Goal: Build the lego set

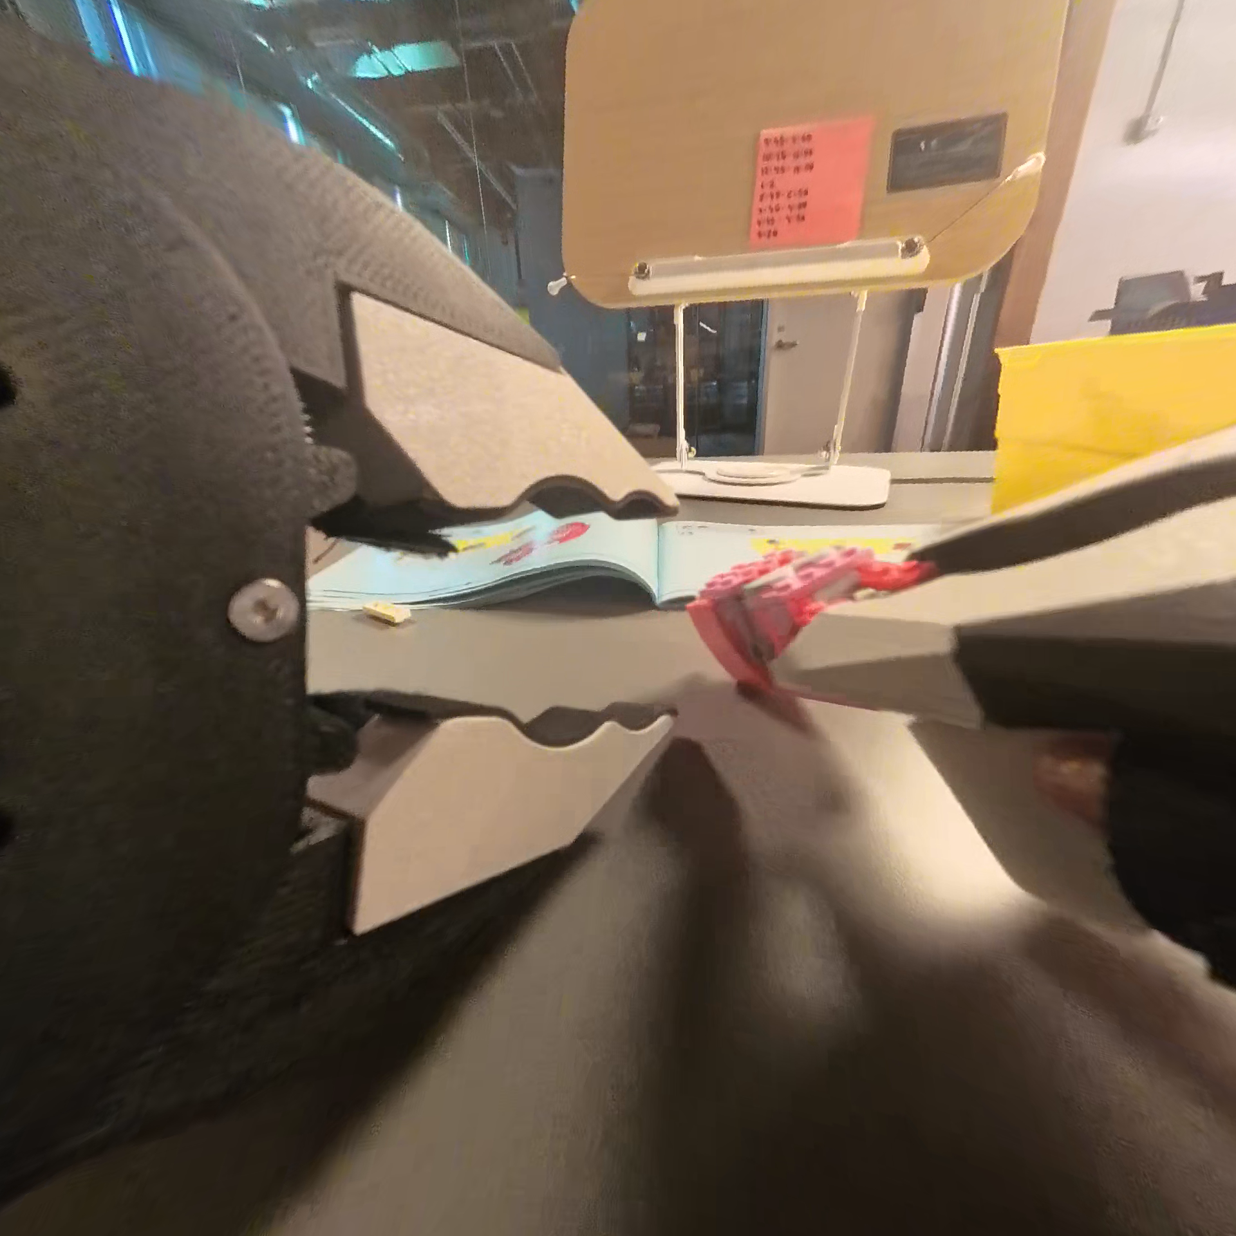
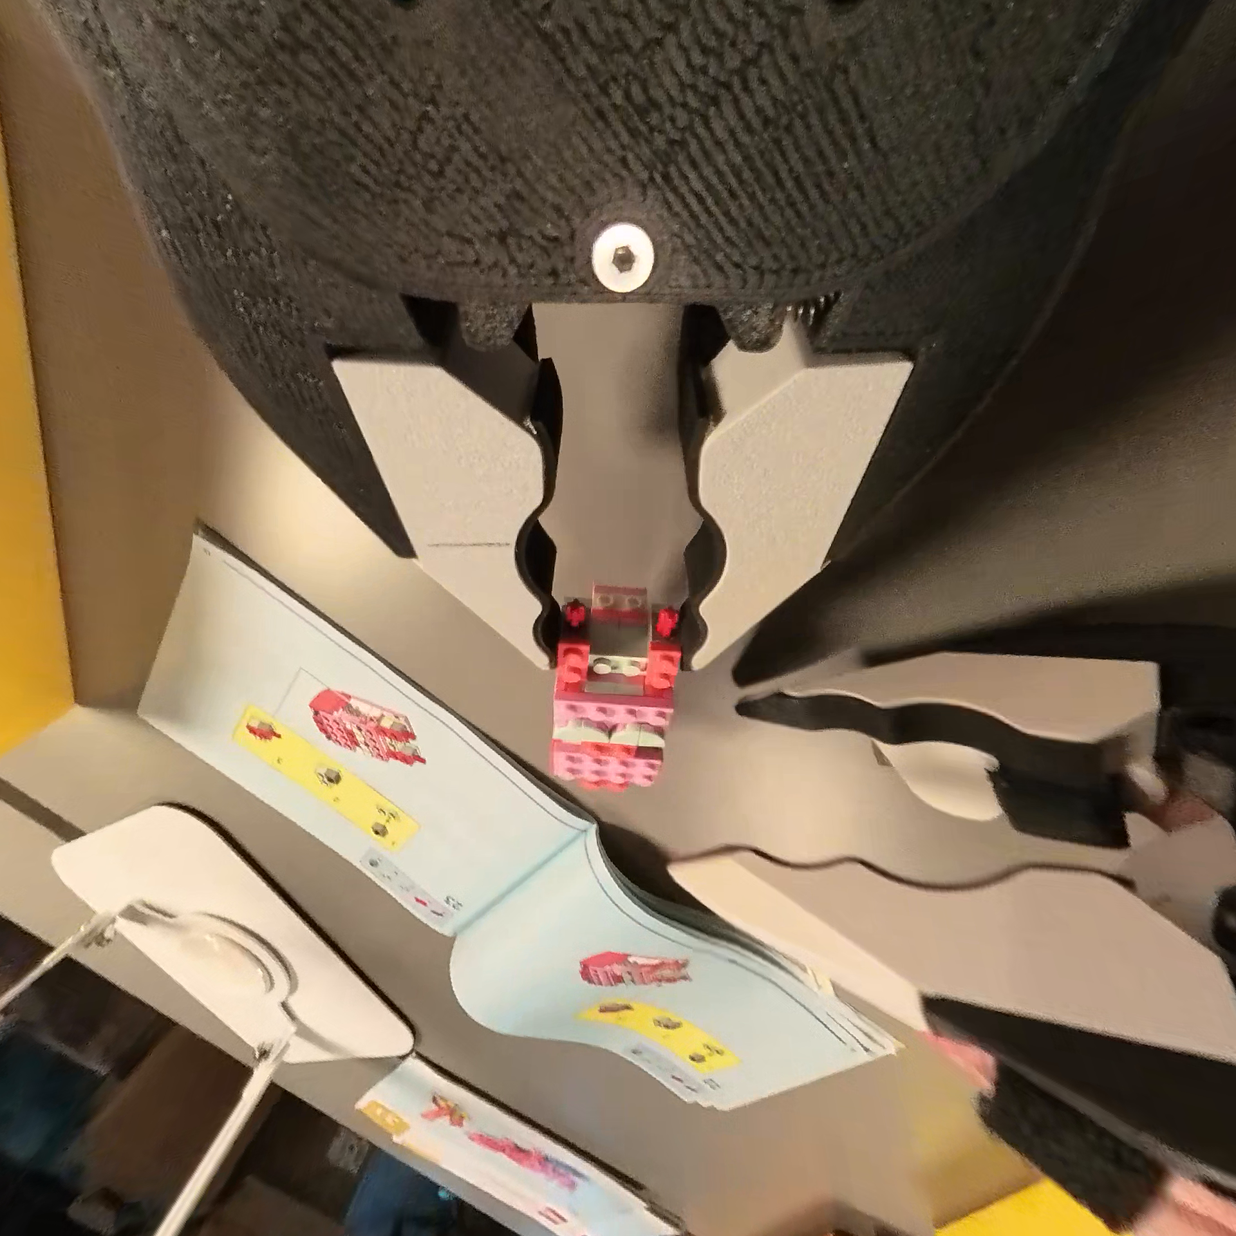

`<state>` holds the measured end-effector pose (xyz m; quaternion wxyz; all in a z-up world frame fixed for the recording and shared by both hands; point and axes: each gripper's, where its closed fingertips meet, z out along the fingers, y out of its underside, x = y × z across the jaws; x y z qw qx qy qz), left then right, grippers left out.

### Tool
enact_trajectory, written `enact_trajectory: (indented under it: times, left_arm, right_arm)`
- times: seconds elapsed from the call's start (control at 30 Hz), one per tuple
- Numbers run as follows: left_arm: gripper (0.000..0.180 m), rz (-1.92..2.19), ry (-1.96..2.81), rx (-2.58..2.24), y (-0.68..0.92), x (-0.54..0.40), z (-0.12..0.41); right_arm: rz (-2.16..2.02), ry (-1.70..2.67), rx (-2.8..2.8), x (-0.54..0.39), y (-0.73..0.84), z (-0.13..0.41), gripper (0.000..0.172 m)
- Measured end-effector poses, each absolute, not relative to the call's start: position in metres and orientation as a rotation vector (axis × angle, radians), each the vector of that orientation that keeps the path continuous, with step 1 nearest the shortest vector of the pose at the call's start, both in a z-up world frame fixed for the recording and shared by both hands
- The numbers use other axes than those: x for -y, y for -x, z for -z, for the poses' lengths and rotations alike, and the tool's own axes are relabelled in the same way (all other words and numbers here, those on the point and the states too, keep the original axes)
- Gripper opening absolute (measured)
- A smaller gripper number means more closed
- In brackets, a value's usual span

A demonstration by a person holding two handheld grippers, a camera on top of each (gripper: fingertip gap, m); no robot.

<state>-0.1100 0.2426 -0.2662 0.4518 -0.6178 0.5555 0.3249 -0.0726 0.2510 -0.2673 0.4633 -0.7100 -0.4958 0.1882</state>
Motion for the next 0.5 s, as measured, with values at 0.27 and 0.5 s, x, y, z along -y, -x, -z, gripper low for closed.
enact_trajectory:
  times: [0.27, 0.5]
  left_arm:
    - [0.045, -0.410, 1.645, -1.132, 0.111, -0.243, 0.254]
    - [0.046, 0.160, 1.742, -0.768, 0.114, -0.246, 0.239]
  right_arm:
    - [-0.482, 1.809, 1.214, -0.253, 0.062, 0.279, 0.035]
    - [-0.531, 1.819, 1.173, -0.258, 0.058, 0.276, 0.039]
